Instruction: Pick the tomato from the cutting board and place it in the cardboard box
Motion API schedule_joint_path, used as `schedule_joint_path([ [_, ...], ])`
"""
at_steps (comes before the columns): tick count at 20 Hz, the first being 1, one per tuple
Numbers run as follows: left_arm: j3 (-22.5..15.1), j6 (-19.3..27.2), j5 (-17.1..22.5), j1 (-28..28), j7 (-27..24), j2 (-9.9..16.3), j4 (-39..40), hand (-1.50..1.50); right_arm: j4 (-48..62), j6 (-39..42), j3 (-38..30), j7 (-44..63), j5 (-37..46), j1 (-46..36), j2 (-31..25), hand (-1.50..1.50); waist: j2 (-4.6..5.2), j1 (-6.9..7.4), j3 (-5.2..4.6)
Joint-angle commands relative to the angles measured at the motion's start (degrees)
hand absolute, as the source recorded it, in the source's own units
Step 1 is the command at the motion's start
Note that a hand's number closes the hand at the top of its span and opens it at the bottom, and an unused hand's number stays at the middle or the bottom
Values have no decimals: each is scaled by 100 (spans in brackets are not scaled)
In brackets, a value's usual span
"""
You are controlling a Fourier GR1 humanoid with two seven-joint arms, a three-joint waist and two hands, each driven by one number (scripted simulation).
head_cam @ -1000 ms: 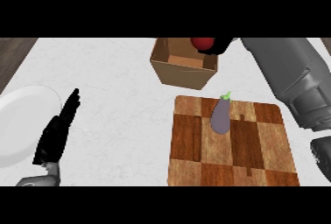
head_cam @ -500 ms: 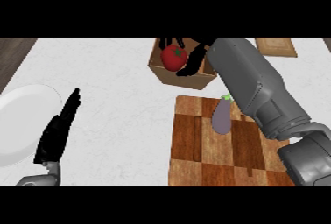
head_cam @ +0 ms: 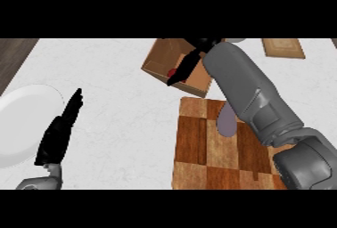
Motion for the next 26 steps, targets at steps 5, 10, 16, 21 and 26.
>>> schedule_joint_path([
  [5,-34,12,-58,-74,-46,-20,113,0,43,394,-1269,299,-1231,-134,-504,-150,74,67,4],
  [10,-124,11,-60,-74,12,-114,61,0,148,743,-1854,546,-1801,-19,-1023,-150,81,55,8],
  [16,-53,27,-57,-140,-137,-55,64,0,122,645,-2112,768,-1995,213,-1901,-150,191,192,13],
  [21,-96,-50,-14,-229,13,-65,-19,0,82,1183,-2237,638,-2107,467,-2489,-150,240,263,31],
  [26,-120,-16,-55,-305,-29,-93,47,0,29,1755,-2248,624,-2111,484,-2994,-150,301,352,38],
])
